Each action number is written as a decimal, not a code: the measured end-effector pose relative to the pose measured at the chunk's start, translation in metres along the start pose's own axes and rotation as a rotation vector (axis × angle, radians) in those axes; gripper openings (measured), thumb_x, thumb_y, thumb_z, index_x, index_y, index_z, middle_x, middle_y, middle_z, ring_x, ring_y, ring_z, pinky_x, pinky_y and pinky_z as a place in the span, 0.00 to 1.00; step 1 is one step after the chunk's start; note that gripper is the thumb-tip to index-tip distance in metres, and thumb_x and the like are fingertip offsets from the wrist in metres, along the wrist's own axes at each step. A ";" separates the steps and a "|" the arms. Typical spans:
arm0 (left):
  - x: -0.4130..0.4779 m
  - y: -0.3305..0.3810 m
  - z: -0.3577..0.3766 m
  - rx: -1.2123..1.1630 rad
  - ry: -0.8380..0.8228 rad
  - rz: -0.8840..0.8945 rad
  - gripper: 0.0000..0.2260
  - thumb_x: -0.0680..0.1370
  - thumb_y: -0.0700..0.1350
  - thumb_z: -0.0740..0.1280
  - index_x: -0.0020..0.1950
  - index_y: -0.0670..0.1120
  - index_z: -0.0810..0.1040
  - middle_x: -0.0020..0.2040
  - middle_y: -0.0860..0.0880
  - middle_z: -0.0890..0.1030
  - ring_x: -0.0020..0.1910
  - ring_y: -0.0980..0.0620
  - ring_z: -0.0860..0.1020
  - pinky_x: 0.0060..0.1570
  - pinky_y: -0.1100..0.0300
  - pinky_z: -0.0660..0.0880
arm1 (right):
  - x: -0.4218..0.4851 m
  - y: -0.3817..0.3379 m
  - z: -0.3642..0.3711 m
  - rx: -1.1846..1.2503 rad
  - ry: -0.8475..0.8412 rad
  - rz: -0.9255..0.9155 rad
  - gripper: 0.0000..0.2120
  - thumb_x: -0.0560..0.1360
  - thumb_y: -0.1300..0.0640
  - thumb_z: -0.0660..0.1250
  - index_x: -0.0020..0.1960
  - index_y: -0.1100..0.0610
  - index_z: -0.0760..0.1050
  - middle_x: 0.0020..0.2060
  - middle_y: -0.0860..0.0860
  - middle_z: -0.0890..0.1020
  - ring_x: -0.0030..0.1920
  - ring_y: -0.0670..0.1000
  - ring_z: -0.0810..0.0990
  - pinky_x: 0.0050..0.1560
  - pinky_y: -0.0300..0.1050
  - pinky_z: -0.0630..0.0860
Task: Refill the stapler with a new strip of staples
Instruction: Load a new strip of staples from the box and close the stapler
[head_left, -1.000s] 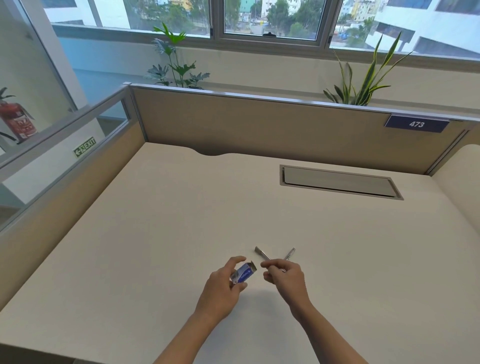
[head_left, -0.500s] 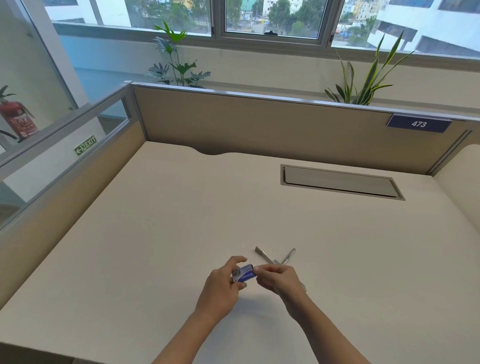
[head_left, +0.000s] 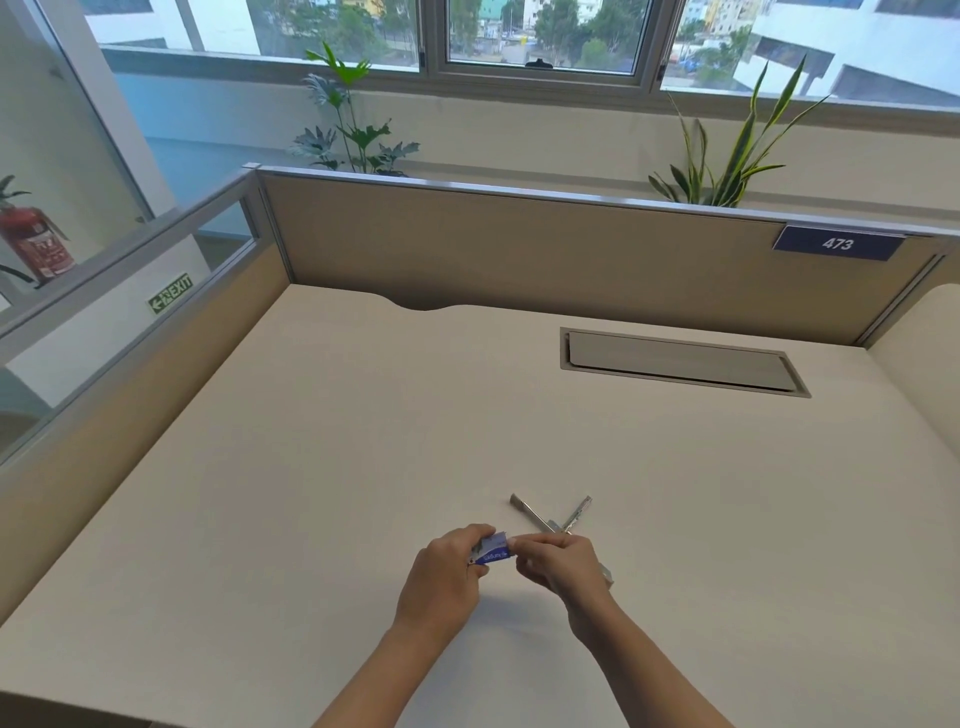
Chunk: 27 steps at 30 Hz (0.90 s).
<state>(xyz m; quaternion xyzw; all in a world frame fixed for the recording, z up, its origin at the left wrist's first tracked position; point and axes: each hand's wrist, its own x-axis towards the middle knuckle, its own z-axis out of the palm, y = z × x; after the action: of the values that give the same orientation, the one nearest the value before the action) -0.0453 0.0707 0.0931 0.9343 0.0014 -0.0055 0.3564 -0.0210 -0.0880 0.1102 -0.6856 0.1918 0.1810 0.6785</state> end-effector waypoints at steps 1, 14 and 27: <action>0.000 0.000 0.001 0.004 0.004 0.003 0.20 0.73 0.35 0.71 0.63 0.51 0.78 0.56 0.53 0.83 0.52 0.55 0.81 0.45 0.81 0.67 | 0.000 0.001 0.000 -0.005 0.005 -0.006 0.04 0.71 0.65 0.74 0.39 0.62 0.87 0.26 0.51 0.77 0.29 0.49 0.76 0.43 0.38 0.82; 0.008 -0.011 0.011 -0.001 0.027 -0.111 0.18 0.72 0.50 0.73 0.60 0.59 0.75 0.51 0.55 0.83 0.47 0.52 0.82 0.41 0.62 0.77 | 0.004 0.002 -0.003 -0.276 -0.029 -0.141 0.12 0.75 0.62 0.68 0.44 0.47 0.85 0.39 0.43 0.85 0.42 0.45 0.85 0.43 0.34 0.78; 0.067 -0.036 0.035 0.053 0.004 -0.275 0.14 0.72 0.49 0.71 0.55 0.47 0.78 0.52 0.48 0.77 0.51 0.49 0.77 0.44 0.55 0.77 | 0.032 0.008 -0.055 -0.345 0.156 -0.159 0.07 0.74 0.59 0.73 0.51 0.52 0.83 0.43 0.49 0.86 0.43 0.46 0.83 0.40 0.36 0.76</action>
<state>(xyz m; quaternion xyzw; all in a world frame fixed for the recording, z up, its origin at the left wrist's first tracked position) 0.0216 0.0745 0.0422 0.9345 0.1299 -0.0525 0.3273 0.0019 -0.1433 0.0873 -0.8166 0.1549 0.1034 0.5464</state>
